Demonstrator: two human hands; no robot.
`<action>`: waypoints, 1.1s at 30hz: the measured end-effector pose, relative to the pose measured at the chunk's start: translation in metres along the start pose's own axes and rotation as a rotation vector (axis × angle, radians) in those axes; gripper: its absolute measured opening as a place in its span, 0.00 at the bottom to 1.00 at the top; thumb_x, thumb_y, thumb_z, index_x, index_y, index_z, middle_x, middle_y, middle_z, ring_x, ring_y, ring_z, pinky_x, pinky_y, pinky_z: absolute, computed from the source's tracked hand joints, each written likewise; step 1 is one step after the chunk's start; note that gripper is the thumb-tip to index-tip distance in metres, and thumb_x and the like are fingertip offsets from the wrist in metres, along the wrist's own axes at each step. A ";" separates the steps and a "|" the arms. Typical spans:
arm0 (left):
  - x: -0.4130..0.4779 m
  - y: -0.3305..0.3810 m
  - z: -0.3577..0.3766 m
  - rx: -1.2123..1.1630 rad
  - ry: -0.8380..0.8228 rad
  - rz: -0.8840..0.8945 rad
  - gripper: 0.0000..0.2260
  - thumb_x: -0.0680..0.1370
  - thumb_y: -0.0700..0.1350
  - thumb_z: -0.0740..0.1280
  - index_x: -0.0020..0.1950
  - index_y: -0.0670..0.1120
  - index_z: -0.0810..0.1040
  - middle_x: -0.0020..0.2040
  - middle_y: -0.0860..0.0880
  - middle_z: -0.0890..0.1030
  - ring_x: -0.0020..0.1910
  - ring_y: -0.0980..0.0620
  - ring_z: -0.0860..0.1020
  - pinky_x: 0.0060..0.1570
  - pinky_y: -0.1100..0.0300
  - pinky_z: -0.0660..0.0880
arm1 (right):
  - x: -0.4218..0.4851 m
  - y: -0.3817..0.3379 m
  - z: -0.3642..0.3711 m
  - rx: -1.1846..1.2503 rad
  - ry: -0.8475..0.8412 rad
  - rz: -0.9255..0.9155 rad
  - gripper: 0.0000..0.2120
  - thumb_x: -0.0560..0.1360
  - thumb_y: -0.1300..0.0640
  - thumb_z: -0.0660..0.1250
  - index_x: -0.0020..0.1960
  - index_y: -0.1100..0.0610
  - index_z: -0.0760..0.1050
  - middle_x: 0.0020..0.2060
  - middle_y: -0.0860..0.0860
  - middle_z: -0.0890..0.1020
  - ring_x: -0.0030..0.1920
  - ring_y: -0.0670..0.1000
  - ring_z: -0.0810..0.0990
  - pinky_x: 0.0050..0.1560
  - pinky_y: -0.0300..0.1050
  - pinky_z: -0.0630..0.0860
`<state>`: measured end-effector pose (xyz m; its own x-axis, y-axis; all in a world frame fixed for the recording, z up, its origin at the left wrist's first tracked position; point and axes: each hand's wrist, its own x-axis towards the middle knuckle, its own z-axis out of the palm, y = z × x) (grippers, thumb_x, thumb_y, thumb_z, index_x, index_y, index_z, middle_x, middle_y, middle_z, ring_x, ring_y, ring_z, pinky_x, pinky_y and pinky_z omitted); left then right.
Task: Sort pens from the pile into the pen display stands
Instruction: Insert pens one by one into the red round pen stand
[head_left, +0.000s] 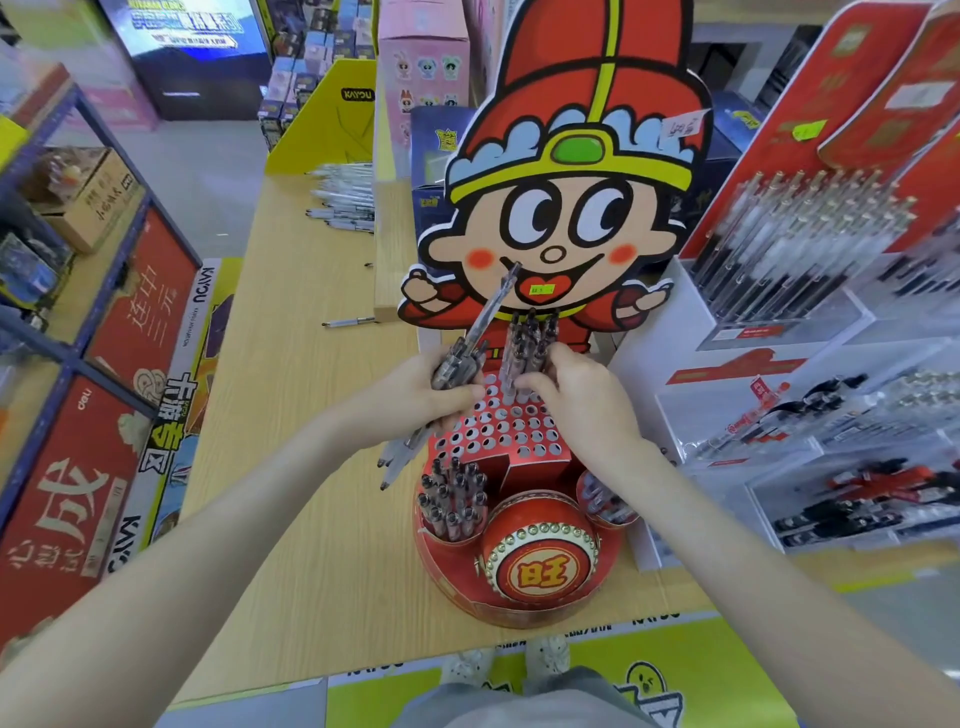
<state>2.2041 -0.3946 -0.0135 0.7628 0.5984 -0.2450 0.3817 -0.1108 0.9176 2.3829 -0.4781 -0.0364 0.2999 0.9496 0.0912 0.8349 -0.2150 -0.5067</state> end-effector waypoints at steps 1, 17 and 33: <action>0.000 0.001 0.000 0.000 -0.007 0.003 0.05 0.79 0.43 0.66 0.49 0.43 0.71 0.32 0.52 0.73 0.29 0.56 0.71 0.33 0.63 0.71 | -0.002 -0.001 -0.003 -0.053 0.023 0.001 0.13 0.76 0.47 0.65 0.47 0.57 0.69 0.41 0.51 0.75 0.47 0.55 0.77 0.38 0.44 0.68; 0.009 0.020 0.007 0.328 -0.060 0.048 0.06 0.79 0.44 0.66 0.45 0.50 0.70 0.35 0.52 0.73 0.28 0.62 0.71 0.31 0.67 0.69 | -0.004 -0.028 -0.064 0.965 0.181 0.106 0.05 0.80 0.58 0.60 0.47 0.54 0.73 0.38 0.49 0.78 0.37 0.44 0.77 0.39 0.38 0.75; 0.009 0.010 0.003 0.015 0.147 0.028 0.07 0.77 0.47 0.69 0.44 0.45 0.75 0.31 0.51 0.78 0.28 0.57 0.74 0.35 0.63 0.75 | -0.002 0.026 -0.038 0.425 0.045 0.022 0.03 0.77 0.58 0.65 0.50 0.52 0.72 0.40 0.46 0.82 0.45 0.48 0.83 0.51 0.45 0.78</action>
<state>2.2169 -0.3927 -0.0077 0.6892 0.7043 -0.1700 0.3701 -0.1406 0.9183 2.4215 -0.4947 -0.0174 0.3431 0.9329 0.1091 0.5665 -0.1128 -0.8163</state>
